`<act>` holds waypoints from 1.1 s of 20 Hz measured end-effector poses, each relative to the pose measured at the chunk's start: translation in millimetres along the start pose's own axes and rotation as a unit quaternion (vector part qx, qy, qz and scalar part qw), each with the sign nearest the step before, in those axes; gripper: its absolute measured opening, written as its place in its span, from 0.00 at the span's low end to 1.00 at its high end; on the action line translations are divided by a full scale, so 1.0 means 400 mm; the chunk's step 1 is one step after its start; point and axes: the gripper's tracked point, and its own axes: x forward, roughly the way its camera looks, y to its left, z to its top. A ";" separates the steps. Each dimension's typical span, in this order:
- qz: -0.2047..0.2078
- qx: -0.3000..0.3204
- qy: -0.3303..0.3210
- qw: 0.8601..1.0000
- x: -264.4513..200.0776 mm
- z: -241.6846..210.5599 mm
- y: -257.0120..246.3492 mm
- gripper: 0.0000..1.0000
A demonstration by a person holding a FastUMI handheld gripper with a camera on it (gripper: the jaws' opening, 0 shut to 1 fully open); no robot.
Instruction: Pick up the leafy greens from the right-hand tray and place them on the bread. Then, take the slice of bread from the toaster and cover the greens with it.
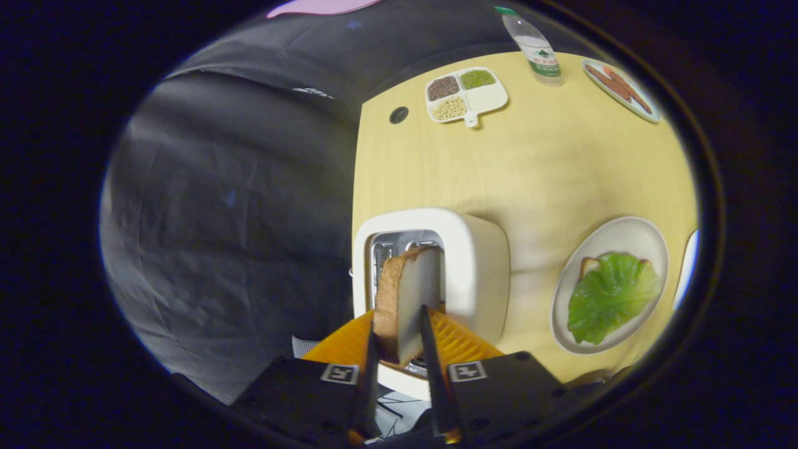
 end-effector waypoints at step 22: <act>0.191 0.089 -0.057 0.976 -0.370 0.051 -0.116 0.17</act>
